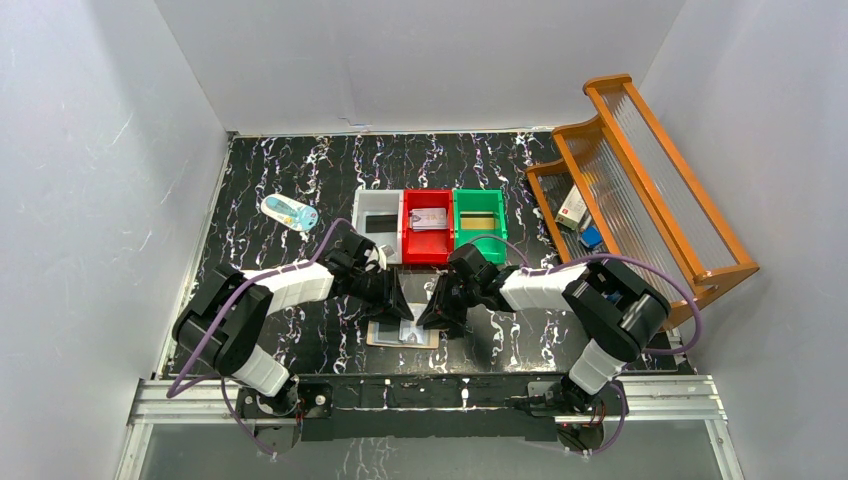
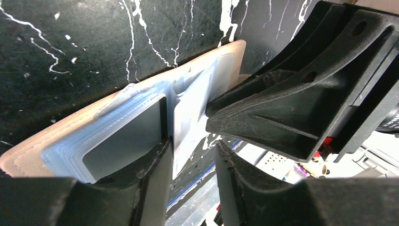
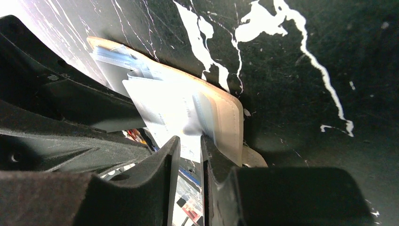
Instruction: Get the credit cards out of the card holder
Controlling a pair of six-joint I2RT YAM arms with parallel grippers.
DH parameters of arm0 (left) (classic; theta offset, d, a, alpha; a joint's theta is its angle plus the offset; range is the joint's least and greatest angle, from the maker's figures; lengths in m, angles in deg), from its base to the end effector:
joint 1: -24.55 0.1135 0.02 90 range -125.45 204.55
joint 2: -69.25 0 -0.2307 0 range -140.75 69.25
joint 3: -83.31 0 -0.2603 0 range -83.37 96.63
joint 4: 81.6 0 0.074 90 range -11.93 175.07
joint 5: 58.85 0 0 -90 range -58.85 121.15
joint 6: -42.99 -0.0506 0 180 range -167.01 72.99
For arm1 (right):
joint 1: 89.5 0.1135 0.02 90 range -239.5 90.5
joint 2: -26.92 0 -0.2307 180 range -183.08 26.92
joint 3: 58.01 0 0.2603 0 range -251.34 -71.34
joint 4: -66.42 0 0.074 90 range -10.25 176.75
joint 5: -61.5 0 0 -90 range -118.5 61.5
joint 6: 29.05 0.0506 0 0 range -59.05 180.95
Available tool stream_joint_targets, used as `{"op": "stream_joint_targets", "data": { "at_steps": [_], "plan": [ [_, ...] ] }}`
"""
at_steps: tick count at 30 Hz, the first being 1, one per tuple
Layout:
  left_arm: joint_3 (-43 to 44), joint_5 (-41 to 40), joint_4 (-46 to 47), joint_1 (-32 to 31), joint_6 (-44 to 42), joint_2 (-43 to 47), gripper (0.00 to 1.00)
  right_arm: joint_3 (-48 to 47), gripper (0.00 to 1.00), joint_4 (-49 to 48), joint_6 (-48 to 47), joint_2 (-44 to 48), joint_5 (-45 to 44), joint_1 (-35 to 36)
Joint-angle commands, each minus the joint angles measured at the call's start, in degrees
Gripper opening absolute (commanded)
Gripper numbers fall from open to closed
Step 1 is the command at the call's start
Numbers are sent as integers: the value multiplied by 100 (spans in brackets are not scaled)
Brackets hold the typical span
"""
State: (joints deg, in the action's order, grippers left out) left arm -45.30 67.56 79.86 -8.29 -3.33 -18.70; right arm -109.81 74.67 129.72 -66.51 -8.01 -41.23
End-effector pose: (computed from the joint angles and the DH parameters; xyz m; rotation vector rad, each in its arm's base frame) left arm 0.2244 -0.1806 0.0949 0.0235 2.7929 -1.2582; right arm 0.1909 0.2406 0.0780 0.3213 2.8311 1.1537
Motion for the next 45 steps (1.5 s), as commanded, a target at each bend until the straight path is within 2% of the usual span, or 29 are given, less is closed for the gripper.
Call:
{"op": "stream_joint_targets", "data": {
  "at_steps": [1,7,17,25,29,34,38,43,45],
  "plan": [
    [39,-18,-232,5,-60,51,33,19,32,356,-206,-264,-415,-28],
    [74,73,-249,5,-87,93,17,16,32,374,-204,-282,-406,-54],
    [102,12,-328,-2,-164,110,1,18,32,393,-193,-319,-392,-74],
    [236,-142,-647,0,-356,195,0,39,31,455,-198,-283,-432,-90],
    [299,68,-656,4,-441,138,12,19,31,447,-202,-292,-415,-105],
    [327,435,-516,5,-451,118,14,29,31,438,-207,-286,-414,-99],
    [274,493,-473,-1,-457,143,10,28,31,447,-199,-282,-423,-100],
    [190,535,-407,1,-439,179,0,27,31,447,-198,-299,-414,-101],
    [169,525,-406,-1,-447,191,0,32,31,455,-193,-310,-414,-101]
  ]
}}
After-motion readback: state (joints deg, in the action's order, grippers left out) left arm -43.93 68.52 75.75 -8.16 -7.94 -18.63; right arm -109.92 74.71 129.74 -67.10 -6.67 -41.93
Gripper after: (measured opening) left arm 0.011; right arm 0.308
